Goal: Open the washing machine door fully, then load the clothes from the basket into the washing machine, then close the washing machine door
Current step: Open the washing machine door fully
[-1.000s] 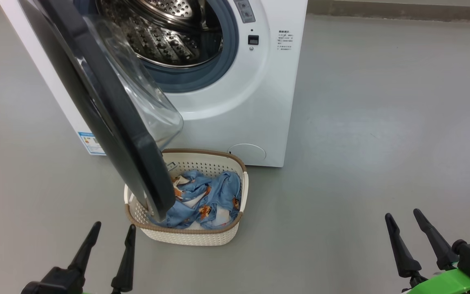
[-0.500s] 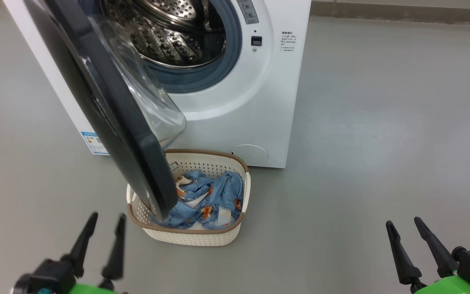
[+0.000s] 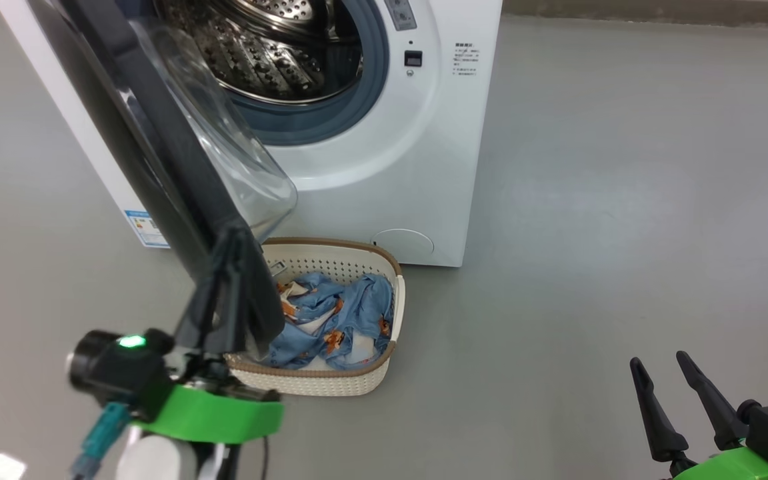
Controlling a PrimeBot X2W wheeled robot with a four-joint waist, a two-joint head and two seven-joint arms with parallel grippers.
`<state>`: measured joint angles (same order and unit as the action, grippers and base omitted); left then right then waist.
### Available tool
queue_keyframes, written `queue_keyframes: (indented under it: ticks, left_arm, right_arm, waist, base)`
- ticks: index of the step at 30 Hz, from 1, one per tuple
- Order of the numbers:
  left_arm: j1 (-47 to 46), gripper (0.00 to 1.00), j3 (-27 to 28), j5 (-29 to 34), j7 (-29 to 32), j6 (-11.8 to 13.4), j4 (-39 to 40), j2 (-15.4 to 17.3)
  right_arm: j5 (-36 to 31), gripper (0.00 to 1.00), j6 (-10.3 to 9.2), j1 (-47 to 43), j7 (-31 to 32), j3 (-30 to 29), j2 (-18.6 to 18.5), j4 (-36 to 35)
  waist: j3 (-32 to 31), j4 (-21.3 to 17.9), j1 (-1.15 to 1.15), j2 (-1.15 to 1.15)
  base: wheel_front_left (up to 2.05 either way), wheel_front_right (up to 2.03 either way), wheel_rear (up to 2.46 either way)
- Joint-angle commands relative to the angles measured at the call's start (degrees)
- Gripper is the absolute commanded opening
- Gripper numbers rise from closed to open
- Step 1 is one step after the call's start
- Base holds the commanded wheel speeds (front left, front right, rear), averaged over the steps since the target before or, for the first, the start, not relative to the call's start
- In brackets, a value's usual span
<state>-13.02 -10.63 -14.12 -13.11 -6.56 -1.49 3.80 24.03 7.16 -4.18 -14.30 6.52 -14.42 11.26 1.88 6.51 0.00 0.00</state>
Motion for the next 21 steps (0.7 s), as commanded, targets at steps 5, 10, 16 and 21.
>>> queue_keyframes:
  ticks: [5, 10, 16, 21]
  left_arm:
    - [-4.58, 0.0, -4.37, -1.25, 1.51, -0.29, 0.38, -0.38]
    - [-6.95, 0.0, -7.58, -3.14, 1.05, -0.23, -5.44, -0.71]
    - [-9.8, 0.0, -7.36, -5.26, -0.57, 0.9, -14.43, -0.83]
    - [-11.2, 0.0, -6.88, -6.2, -1.29, 1.02, -18.9, -0.86]
  right_arm:
    - [-0.82, 1.0, 0.33, 1.95, -0.7, 1.43, -0.76, -1.23]
    - [-1.0, 1.0, 0.33, 2.56, -0.7, 1.67, -0.85, -1.21]
    - [-1.5, 1.0, 0.33, 3.35, -0.7, 1.55, -0.81, -1.39]
    - [-2.13, 1.0, 0.33, 3.34, -0.7, 1.55, -0.87, -1.5]
  waist:
    - [0.8, -1.23, 0.0, 0.0]
    - [1.57, -1.85, 0.0, 0.0]
    - [2.29, -2.23, 0.0, 0.0]
    - [2.3, -2.14, 0.0, 0.0]
  base:
    - [0.0, 0.0, 0.0]
    - [0.0, 0.0, 0.0]
    - [0.0, 0.0, 0.0]
    - [0.0, 0.0, 0.0]
